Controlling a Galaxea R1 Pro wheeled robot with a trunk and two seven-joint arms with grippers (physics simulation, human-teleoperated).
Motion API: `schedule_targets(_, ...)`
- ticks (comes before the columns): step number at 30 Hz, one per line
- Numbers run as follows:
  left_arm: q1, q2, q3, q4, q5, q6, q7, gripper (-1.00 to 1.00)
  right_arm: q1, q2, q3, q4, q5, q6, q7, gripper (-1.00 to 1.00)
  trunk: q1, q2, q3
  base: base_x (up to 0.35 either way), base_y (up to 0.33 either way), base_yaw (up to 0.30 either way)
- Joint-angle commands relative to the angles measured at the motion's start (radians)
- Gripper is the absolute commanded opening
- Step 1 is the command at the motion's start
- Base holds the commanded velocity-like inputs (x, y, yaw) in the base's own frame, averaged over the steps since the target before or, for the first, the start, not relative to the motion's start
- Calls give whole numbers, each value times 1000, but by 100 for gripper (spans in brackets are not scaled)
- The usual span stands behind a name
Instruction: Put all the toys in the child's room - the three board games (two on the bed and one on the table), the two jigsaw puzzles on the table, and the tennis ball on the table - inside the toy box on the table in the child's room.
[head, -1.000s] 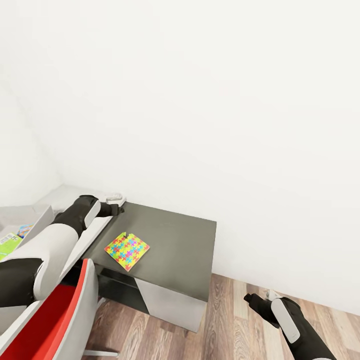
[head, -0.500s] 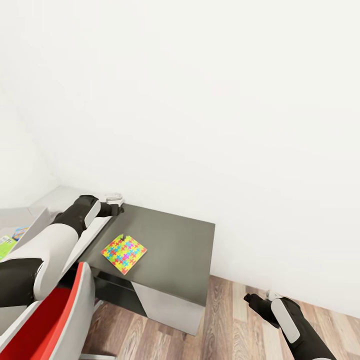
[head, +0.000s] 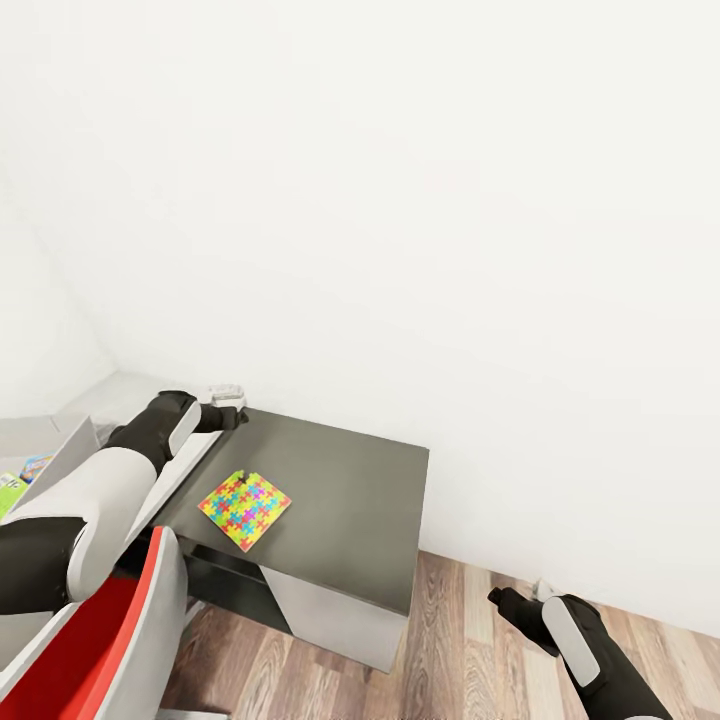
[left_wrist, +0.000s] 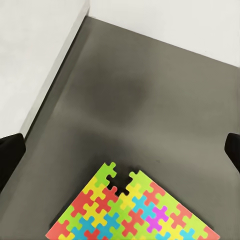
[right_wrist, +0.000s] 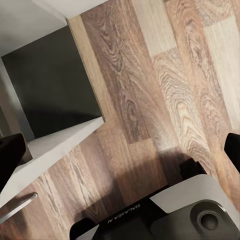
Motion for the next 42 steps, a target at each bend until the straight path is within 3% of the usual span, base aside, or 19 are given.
schedule_targets(1,-1,1,-4,-1,10,5,2,100,-1,0,0,-2,-11,3,-9,100,1,-2,-3,0,0,0)
schedule_targets(42,-1,2,-4,0,7,22,3,100,-1,-1,0,-1,-11,7,-9,100,1,-2,-68,0,0,0)
